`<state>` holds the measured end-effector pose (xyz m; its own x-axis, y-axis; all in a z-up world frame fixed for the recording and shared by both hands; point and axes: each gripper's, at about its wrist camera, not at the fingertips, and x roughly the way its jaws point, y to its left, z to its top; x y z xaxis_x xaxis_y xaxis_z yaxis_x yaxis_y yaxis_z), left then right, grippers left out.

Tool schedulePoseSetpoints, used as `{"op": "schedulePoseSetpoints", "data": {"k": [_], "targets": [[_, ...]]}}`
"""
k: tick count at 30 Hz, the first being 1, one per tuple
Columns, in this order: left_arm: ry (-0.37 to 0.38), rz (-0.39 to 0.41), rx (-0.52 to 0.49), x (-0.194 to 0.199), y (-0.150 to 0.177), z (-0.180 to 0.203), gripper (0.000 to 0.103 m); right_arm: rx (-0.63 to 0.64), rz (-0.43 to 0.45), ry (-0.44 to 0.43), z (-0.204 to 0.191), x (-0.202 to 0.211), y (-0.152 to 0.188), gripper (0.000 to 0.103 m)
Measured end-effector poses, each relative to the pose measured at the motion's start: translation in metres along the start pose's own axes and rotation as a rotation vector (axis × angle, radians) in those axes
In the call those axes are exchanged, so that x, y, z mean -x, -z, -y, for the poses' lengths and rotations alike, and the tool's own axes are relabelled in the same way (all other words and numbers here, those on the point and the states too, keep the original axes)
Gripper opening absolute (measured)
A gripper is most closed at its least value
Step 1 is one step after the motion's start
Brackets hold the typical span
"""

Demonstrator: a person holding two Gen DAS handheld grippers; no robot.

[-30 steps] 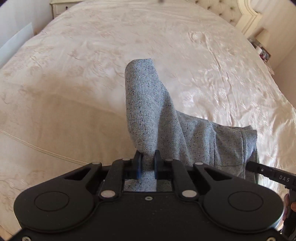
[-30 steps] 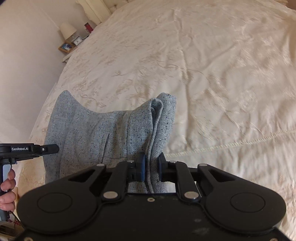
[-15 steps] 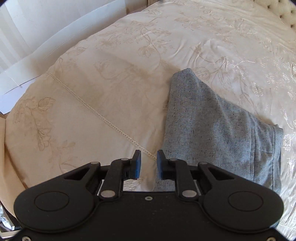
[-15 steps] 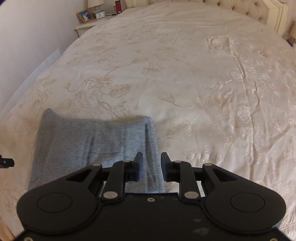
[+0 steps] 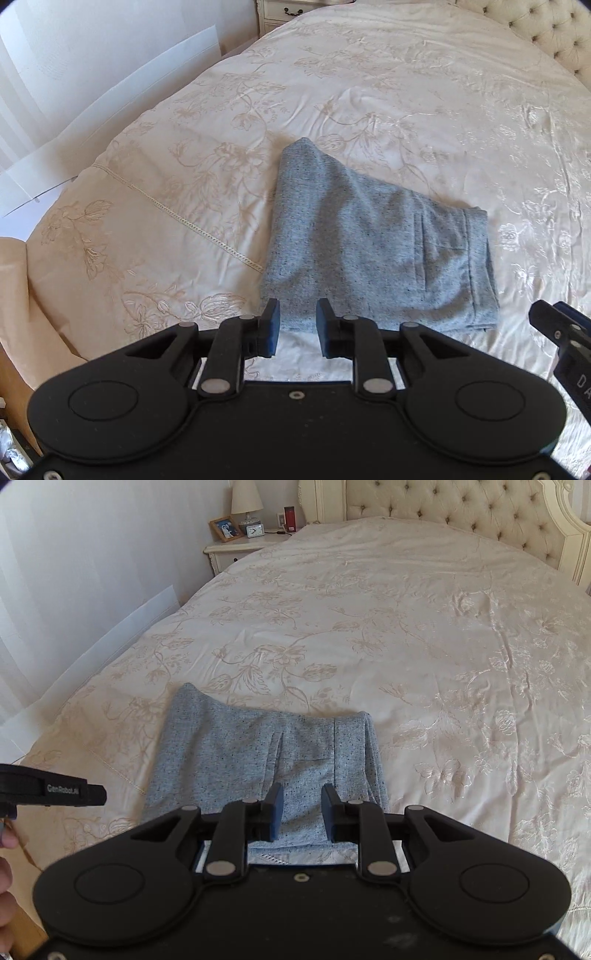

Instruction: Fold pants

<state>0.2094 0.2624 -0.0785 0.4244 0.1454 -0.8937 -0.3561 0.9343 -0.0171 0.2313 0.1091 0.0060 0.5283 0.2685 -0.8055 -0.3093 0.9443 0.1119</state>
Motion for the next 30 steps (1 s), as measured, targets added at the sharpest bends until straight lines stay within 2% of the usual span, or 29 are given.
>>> {"op": "schedulePoseSetpoints", "data": {"k": [10, 30], "targets": [[0.006, 0.017, -0.063, 0.033, 0.024, 0.016, 0.038, -0.043, 0.016, -0.016, 0.001, 0.034, 0.012, 0.026], [-0.012, 0.02, -0.079, 0.047, 0.042, 0.02, 0.038, -0.051, 0.027, -0.027, 0.008, 0.059, 0.026, 0.027]]}}
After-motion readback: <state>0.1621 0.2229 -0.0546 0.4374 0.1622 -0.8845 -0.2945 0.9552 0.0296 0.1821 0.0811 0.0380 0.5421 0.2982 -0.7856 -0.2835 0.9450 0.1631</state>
